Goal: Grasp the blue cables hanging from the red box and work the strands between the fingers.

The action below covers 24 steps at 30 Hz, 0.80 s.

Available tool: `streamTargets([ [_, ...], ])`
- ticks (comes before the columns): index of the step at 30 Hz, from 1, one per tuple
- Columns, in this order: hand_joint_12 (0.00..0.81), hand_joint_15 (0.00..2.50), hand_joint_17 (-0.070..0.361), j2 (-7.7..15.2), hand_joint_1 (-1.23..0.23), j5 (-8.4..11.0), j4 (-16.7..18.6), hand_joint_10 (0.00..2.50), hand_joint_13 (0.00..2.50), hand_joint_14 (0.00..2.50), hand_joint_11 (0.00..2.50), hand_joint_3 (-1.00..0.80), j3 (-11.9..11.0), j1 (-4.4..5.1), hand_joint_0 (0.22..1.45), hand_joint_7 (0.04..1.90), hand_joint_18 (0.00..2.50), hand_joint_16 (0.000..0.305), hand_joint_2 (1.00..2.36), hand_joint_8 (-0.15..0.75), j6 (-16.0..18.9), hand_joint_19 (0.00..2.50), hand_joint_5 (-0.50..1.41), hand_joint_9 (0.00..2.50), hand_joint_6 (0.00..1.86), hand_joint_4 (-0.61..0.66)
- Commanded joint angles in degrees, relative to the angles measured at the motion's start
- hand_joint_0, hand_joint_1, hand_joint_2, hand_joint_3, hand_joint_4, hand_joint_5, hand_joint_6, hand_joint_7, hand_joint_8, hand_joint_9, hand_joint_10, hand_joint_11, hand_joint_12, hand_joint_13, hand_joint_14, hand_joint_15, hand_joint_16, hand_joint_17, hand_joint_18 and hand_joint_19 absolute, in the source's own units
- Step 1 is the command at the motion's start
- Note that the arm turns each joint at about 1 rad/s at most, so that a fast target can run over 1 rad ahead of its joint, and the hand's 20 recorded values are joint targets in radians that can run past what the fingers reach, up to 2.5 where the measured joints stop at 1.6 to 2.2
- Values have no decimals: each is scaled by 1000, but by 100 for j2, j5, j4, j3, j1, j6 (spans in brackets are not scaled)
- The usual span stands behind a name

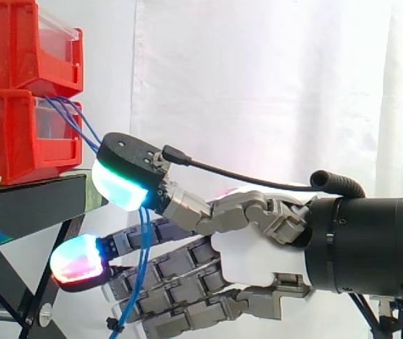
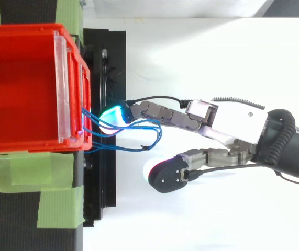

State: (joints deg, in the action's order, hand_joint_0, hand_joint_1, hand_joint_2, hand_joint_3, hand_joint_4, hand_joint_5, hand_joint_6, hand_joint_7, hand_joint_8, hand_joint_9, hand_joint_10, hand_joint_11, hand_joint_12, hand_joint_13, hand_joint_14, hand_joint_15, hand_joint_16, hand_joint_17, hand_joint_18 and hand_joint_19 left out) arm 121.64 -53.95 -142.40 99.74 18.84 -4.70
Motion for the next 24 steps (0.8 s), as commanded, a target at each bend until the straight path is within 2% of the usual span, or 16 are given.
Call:
streamTargets([
  [1,401,219,164,0,-451,-99,160,4,0,4,232,-1000,-8,-12,704,707,0,73,1000,352,22,211,-351,110,7,199],
  [4,401,215,164,0,-451,-266,239,4,0,4,225,-1000,1,-30,705,707,0,73,1000,351,22,207,-351,113,6,198],
  [7,402,220,163,0,-451,-345,239,4,0,4,232,-1000,1,-47,707,705,0,73,1000,351,31,205,-350,112,6,198],
  [12,402,219,163,0,-451,-362,247,4,0,4,232,-1000,1,-65,708,705,0,73,1000,351,145,209,-350,113,6,198],
  [15,403,223,164,0,-451,-371,370,4,0,4,231,-1000,1,-82,709,704,0,73,1000,352,259,222,-350,114,6,198],
  [21,405,230,162,-18,-453,-433,450,5,0,5,266,-1000,1,-109,710,703,0,72,1000,356,294,222,-346,143,6,200],
  [23,406,240,162,-18,-453,-459,458,5,0,5,298,-1000,1,-117,711,703,0,72,1000,359,294,217,-346,167,7,200],
  [24,417,200,167,-26,-485,-468,458,4,35,4,262,-1000,1,-117,710,679,77,74,1000,377,294,162,-310,243,6,212],
])
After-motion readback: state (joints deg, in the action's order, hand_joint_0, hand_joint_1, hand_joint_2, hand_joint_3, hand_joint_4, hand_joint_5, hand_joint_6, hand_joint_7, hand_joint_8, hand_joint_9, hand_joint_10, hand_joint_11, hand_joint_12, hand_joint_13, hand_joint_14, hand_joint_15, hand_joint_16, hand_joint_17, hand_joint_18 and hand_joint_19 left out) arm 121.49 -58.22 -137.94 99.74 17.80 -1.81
